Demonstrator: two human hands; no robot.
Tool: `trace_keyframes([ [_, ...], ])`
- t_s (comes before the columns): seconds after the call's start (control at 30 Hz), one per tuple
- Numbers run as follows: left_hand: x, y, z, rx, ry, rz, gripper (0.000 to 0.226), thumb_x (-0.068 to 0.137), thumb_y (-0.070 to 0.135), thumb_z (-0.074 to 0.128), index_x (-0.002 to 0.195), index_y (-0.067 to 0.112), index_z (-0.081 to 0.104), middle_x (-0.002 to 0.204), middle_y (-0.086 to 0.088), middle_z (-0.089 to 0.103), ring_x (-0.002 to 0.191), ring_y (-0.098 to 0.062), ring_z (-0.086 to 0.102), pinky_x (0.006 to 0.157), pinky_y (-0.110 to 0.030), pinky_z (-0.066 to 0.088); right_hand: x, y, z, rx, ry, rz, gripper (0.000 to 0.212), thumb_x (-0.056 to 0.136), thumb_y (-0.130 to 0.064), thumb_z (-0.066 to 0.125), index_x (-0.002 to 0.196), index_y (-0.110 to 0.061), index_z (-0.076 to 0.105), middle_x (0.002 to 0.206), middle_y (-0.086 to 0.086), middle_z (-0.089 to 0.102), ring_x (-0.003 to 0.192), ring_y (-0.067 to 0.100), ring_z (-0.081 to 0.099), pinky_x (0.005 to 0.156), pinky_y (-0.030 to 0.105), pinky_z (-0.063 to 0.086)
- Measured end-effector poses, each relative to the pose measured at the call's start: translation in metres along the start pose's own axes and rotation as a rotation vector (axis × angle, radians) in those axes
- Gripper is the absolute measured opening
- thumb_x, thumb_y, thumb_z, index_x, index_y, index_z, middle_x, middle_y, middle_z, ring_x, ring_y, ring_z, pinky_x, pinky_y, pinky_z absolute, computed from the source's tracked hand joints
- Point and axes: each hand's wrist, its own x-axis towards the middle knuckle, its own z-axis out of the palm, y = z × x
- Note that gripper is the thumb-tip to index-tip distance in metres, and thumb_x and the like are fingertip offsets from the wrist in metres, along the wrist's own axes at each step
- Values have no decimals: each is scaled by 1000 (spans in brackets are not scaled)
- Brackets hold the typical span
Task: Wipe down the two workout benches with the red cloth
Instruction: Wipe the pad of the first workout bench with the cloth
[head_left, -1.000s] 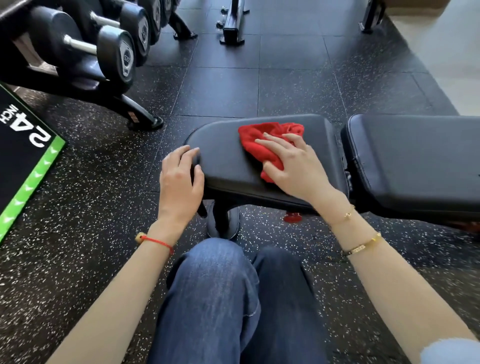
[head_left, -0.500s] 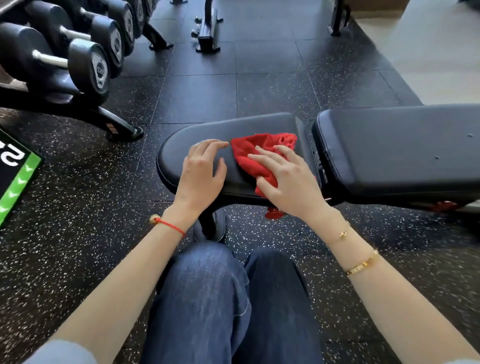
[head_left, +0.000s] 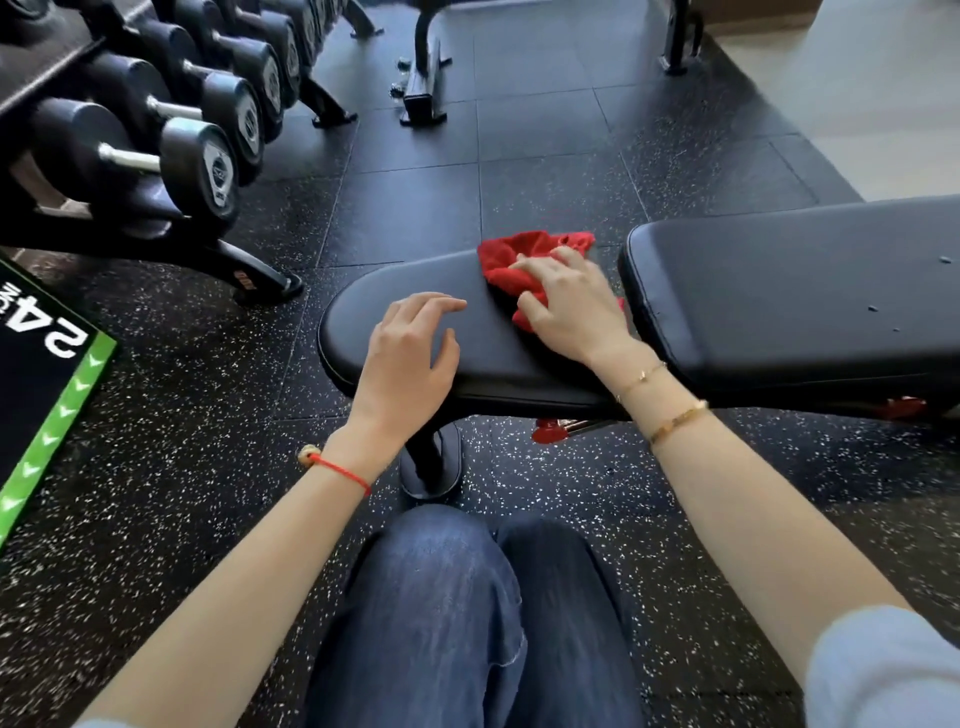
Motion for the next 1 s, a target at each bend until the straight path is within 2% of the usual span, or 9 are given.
trace_keyframes([
  [0.1,13,15,13,9,12,21,33,89,6,56,121,11,64,124,-4,63,117,-27,55,104,-45,42,-29,-2,-4,25,11,-79,40,89,-31,49,127,-22,58,131,-4,61,131,22,41,105,40,33],
  [0.3,38,31,49,70,67,19,28,93,14,52,119,14,65,124,-1,64,117,-24,56,102,-39,42,-53,-9,-5,-36,100,-18,38,91,-28,44,124,-18,57,123,-1,62,127,22,45,100,42,33],
  [0.43,53,36,65,57,66,31,29,97,16,49,122,12,64,126,-4,64,120,-26,55,103,-38,40,-60,12,-23,84,303,170,37,89,-26,41,119,-14,60,119,4,63,118,26,51,96,42,34],
  [0.53,64,44,83,68,-17,71,33,98,20,48,127,14,61,132,-3,60,126,-25,50,107,-40,37,-52,53,-53,-7,468,243,36,90,-25,43,121,-14,59,120,6,62,117,27,51,95,40,31],
  [0.6,68,50,96,103,-100,83,37,97,25,48,132,16,57,138,-2,54,131,-25,44,110,-41,32,-44,82,-67,-106,401,254,37,91,-26,44,125,-18,58,123,3,62,121,25,49,96,39,29],
  [0.67,66,55,108,152,-158,79,42,96,31,46,136,18,53,141,-1,50,134,-25,40,114,-44,27,-44,104,-69,-147,229,307,40,94,-34,46,133,-27,53,133,-1,58,128,25,43,102,41,28],
  [0.8,62,58,118,220,-166,78,43,95,35,44,133,18,54,140,-3,50,133,-29,40,115,-52,24,-56,121,-61,-104,-54,433,61,92,-56,46,149,-44,27,158,-18,24,149,23,11,118,58,7],
  [0.9,63,61,118,258,-159,73,43,93,35,45,131,18,55,138,-4,51,130,-31,42,111,-54,29,-56,120,-64,-172,-144,407,74,86,-69,37,152,-44,15,161,-19,13,151,27,0,116,64,-2],
  [1.0,64,61,118,269,-149,75,42,92,37,46,129,19,56,136,-3,52,129,-30,43,110,-54,30,-59,118,-66,-397,-177,362,85,82,-76,22,155,-33,14,163,-10,15,150,33,-3,114,66,-7],
])
